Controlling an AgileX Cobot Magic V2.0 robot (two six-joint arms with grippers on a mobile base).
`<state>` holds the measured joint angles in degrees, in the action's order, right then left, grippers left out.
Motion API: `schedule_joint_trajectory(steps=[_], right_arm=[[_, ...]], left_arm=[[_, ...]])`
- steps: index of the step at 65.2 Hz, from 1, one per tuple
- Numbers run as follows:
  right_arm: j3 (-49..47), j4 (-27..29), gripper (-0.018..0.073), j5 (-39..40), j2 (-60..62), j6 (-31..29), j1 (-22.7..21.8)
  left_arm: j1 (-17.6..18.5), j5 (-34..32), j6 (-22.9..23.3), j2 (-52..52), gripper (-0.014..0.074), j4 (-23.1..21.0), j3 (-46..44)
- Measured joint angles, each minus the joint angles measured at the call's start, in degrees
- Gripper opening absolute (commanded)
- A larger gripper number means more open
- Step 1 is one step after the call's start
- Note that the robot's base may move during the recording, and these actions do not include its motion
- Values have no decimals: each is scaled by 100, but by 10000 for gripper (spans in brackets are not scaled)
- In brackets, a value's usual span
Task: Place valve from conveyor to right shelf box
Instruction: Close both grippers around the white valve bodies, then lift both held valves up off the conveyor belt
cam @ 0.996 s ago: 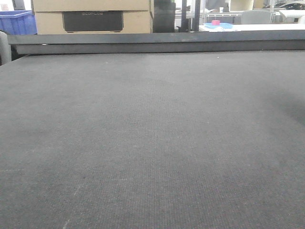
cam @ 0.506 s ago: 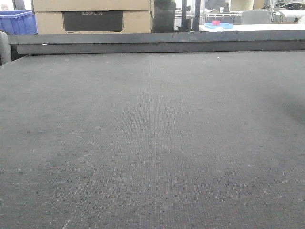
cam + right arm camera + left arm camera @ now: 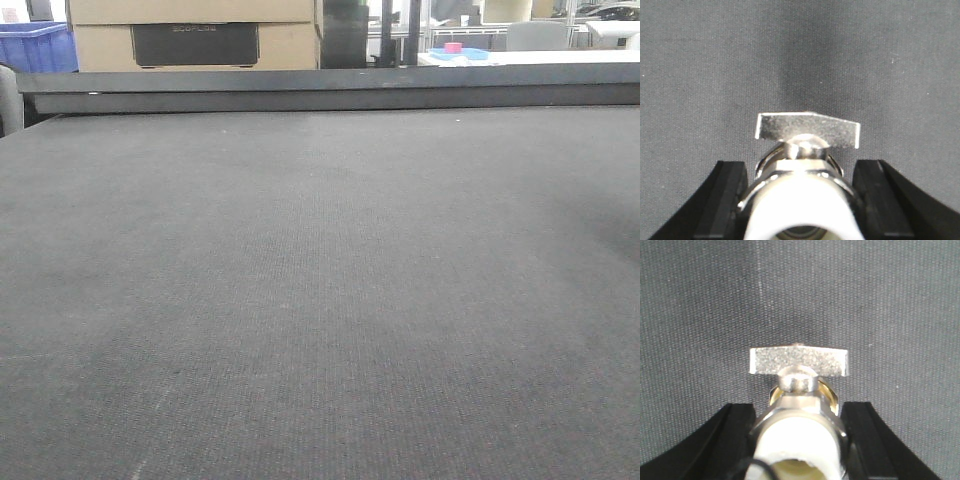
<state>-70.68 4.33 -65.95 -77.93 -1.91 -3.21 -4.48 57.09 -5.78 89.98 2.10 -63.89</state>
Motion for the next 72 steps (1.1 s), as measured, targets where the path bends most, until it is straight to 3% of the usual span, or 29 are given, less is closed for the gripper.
schedule_joint_trajectory(steps=[12,26,38,52,72], right_arm=[[0,74,-162,0,75,0,0],[0,385,-162,184,409,10,0],[170,438,-162,421,622,10,0],[997,449,-162,1278,1330,10,0],[2268,449,-162,2162,2472,0,0]], left_arm=[[0,133,0,0,-111,-110,-166],[0,-114,11,-541,-111,-648,-245],[0,-1003,11,-1289,-111,-984,131],[0,-2028,21,-2373,-111,-1131,1050],[0,-2820,32,-4026,-111,-1146,2278]])
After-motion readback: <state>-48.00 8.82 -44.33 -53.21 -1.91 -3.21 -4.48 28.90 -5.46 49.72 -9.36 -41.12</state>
